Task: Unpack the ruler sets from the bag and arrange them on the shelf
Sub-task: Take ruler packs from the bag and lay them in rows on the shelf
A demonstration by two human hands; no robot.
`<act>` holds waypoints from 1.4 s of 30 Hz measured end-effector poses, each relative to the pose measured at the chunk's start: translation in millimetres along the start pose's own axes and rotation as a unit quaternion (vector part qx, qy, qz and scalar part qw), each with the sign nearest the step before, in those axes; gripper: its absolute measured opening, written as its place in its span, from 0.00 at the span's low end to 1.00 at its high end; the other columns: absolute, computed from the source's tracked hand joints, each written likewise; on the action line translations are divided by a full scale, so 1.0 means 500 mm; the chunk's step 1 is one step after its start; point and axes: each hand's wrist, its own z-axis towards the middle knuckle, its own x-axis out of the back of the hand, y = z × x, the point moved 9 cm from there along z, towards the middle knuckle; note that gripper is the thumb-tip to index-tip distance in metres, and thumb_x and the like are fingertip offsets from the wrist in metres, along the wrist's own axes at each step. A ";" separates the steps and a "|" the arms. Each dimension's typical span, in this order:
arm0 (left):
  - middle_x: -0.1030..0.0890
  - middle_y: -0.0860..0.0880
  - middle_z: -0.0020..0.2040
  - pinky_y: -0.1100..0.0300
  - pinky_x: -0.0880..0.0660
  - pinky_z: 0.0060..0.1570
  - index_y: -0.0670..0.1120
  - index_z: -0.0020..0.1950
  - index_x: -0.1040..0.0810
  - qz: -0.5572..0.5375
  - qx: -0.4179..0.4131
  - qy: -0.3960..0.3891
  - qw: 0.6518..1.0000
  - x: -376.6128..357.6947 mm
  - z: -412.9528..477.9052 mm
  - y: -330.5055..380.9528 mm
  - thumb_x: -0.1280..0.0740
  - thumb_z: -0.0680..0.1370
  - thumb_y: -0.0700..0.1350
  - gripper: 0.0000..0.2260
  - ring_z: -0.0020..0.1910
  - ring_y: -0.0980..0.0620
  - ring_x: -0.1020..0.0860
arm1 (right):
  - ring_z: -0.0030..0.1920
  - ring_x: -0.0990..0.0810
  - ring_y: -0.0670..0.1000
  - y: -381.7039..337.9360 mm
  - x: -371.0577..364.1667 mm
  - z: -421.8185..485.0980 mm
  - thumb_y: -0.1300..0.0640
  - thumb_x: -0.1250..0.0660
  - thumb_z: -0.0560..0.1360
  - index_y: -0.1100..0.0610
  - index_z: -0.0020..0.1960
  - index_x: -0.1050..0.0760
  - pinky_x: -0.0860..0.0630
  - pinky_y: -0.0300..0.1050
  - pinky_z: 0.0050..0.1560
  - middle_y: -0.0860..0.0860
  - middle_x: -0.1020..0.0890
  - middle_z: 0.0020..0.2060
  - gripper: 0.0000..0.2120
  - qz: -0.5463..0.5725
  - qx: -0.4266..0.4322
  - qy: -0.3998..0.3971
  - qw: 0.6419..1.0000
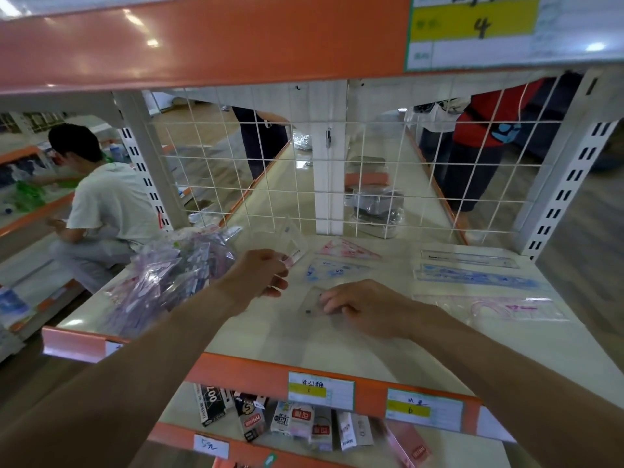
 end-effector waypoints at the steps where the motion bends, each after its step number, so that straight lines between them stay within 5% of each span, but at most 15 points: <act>1: 0.25 0.45 0.38 0.64 0.26 0.26 0.37 0.55 0.24 -0.001 -0.002 -0.002 1.000 -0.001 -0.001 0.001 0.39 0.77 0.33 0.08 0.31 0.51 0.24 | 0.66 0.28 0.44 0.001 0.001 -0.002 0.67 0.42 0.76 0.57 0.59 0.20 0.41 0.26 0.62 0.46 0.24 0.65 0.17 0.006 -0.004 0.000 1.000; 14: 0.25 0.44 0.38 0.62 0.26 0.29 0.37 0.52 0.24 0.013 -0.006 0.005 1.000 0.000 -0.010 0.000 0.39 0.77 0.33 0.07 0.31 0.51 0.24 | 0.71 0.35 0.48 -0.021 -0.017 -0.017 0.59 0.45 0.81 0.55 0.66 0.26 0.42 0.40 0.70 0.46 0.31 0.71 0.16 -0.097 -0.038 -0.011 0.995; 17: 0.24 0.44 0.39 0.63 0.25 0.28 0.39 0.50 0.22 0.017 -0.008 0.006 1.000 0.003 -0.009 -0.002 0.38 0.78 0.34 0.06 0.32 0.51 0.24 | 0.67 0.30 0.53 -0.010 0.005 -0.003 0.62 0.45 0.80 0.55 0.61 0.24 0.34 0.45 0.65 0.49 0.25 0.63 0.15 -0.083 -0.054 -0.010 0.995; 22: 0.23 0.45 0.40 0.61 0.25 0.32 0.42 0.47 0.21 0.028 -0.018 0.012 0.999 0.013 -0.004 -0.002 0.40 0.78 0.34 0.08 0.33 0.50 0.23 | 0.71 0.34 0.50 0.060 0.061 0.059 0.64 0.48 0.79 0.54 0.69 0.29 0.38 0.42 0.69 0.48 0.33 0.72 0.21 -0.174 -0.103 0.022 0.979; 26: 0.22 0.44 0.40 0.60 0.25 0.33 0.42 0.47 0.21 0.041 -0.021 0.004 0.999 0.014 0.006 -0.008 0.40 0.78 0.34 0.09 0.34 0.50 0.23 | 0.63 0.27 0.56 0.075 0.019 0.058 0.55 0.45 0.80 0.62 0.63 0.27 0.30 0.51 0.64 0.56 0.27 0.63 0.17 -0.216 -0.134 -0.044 0.966; 28: 0.22 0.44 0.40 0.61 0.25 0.33 0.42 0.47 0.21 0.044 -0.020 0.001 0.999 0.014 0.011 -0.011 0.40 0.78 0.34 0.09 0.34 0.50 0.23 | 0.61 0.28 0.57 0.073 0.020 0.050 0.58 0.45 0.79 0.63 0.63 0.27 0.29 0.53 0.62 0.57 0.28 0.62 0.17 -0.232 -0.137 -0.028 0.963; 42: 0.24 0.45 0.39 0.65 0.26 0.26 0.41 0.46 0.22 0.040 -0.018 -0.004 0.999 -0.005 0.024 0.011 0.39 0.77 0.32 0.08 0.31 0.51 0.24 | 0.61 0.27 0.56 0.066 0.047 0.038 0.59 0.44 0.79 0.59 0.63 0.26 0.28 0.47 0.59 0.56 0.27 0.62 0.16 -0.211 -0.169 -0.031 0.962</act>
